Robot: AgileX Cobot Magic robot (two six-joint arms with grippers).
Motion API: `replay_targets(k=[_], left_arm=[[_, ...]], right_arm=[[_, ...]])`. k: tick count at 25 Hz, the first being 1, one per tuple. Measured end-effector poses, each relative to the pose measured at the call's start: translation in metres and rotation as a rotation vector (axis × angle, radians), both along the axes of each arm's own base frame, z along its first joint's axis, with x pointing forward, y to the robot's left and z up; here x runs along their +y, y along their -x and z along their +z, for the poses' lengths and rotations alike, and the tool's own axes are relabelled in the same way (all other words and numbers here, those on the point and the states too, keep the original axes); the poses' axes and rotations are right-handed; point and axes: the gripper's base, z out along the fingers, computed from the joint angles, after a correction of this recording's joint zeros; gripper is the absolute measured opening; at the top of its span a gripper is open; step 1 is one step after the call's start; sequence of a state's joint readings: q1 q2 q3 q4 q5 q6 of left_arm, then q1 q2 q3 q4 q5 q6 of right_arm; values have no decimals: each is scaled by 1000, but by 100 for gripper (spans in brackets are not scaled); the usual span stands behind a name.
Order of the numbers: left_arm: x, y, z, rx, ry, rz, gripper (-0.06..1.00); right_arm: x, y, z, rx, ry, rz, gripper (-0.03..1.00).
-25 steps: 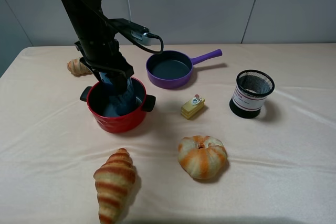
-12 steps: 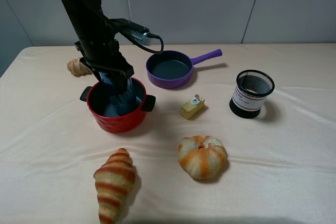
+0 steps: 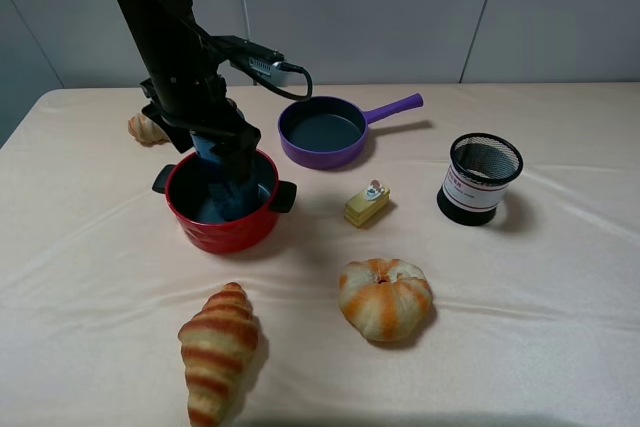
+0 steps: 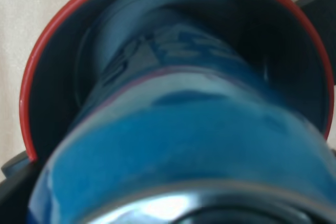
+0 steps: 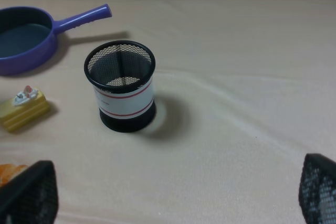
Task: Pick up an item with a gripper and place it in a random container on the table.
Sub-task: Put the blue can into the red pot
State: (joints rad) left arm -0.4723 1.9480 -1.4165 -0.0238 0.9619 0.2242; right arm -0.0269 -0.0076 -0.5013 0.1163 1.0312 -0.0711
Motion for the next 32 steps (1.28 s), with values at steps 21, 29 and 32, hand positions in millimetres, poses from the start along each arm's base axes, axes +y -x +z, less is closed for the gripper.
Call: replay_targets(k=[21, 29, 32], left_arm=[[-6, -9, 64, -27, 26, 10, 99], [6, 14, 112, -132, 81, 14, 99], [14, 29, 119, -136, 83, 19, 99]], right_arm=[[0, 0, 0, 0, 0, 0, 69], [0, 0, 0, 0, 0, 0, 69], [0, 0, 0, 0, 0, 0, 69]])
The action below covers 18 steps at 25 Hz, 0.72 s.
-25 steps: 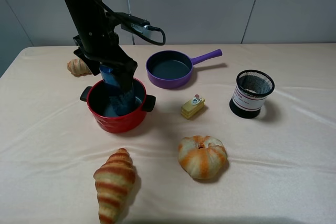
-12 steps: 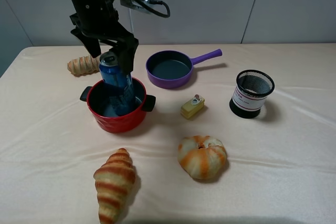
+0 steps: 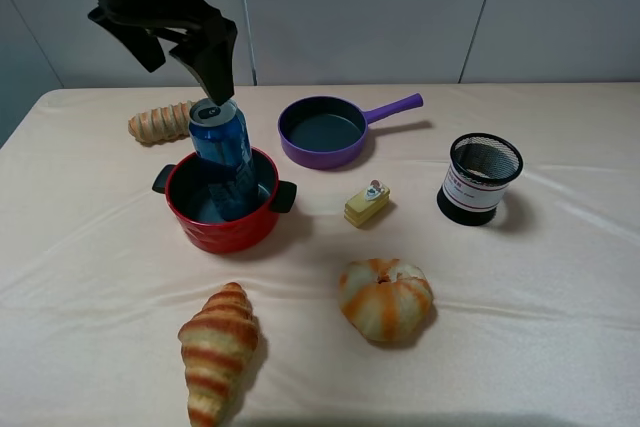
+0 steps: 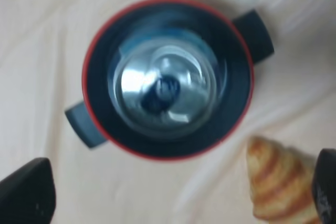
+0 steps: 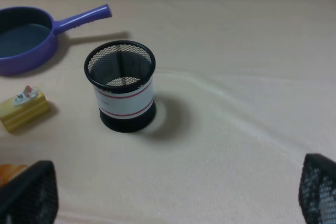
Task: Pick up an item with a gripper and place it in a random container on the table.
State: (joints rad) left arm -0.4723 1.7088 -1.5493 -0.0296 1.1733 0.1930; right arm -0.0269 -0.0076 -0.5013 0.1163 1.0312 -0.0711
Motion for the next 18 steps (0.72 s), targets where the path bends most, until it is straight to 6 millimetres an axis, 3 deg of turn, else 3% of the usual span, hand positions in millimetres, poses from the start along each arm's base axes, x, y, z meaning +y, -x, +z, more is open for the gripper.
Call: replay_targets(k=[18], left_arm=[[57, 112, 29, -75, 38, 5, 99]], right_arm=[[0, 0, 0, 0, 0, 0, 69]])
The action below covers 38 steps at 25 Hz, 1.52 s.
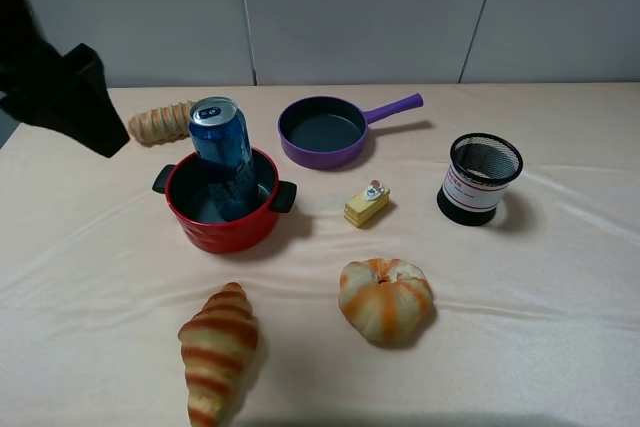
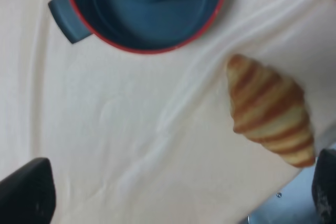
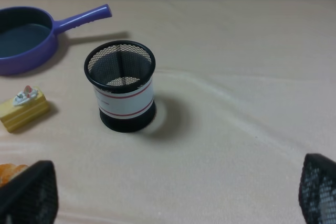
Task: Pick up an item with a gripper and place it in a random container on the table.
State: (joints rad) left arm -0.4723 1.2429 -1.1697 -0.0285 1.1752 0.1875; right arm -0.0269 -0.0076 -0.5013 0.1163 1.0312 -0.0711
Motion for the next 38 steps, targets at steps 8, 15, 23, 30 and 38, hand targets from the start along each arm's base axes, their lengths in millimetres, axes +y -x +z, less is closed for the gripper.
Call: replay_targets(k=[8, 15, 23, 30, 38], left_arm=[[31, 58, 9, -110, 45, 1, 99], [56, 109, 19, -254, 127, 1, 99], [83, 161, -1, -380, 193, 6, 99], [95, 181, -39, -422, 199, 134, 99], [100, 194, -70, -492, 180, 312, 99]], right_arm=[[0, 0, 0, 0, 0, 0, 69], [0, 0, 0, 0, 0, 0, 69], [0, 0, 0, 0, 0, 0, 69], [0, 0, 0, 0, 0, 0, 69], [0, 0, 0, 0, 0, 0, 69]])
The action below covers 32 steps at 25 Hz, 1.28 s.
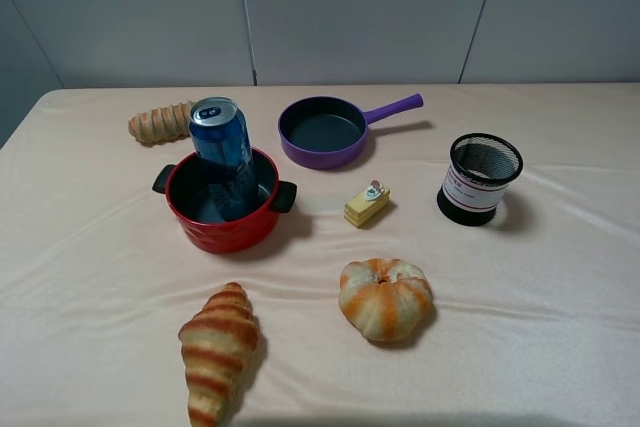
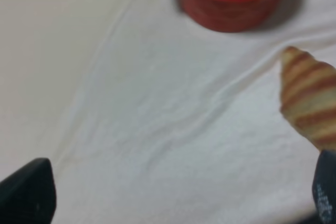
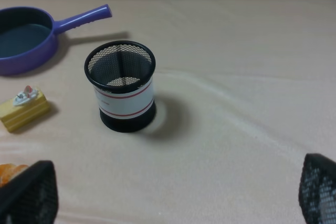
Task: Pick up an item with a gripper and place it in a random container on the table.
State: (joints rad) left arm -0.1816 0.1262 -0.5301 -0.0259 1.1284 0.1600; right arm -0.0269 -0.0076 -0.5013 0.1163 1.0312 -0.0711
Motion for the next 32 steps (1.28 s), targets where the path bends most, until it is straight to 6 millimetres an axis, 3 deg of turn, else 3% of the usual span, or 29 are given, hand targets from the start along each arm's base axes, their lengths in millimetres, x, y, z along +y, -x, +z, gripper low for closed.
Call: replay_targets(k=[9, 32], left_arm=[[1, 13, -4, -150, 41, 126, 99], [1, 11, -5, -156, 61, 145, 99]], right_arm=[[0, 0, 0, 0, 0, 0, 69], [0, 0, 0, 0, 0, 0, 69]])
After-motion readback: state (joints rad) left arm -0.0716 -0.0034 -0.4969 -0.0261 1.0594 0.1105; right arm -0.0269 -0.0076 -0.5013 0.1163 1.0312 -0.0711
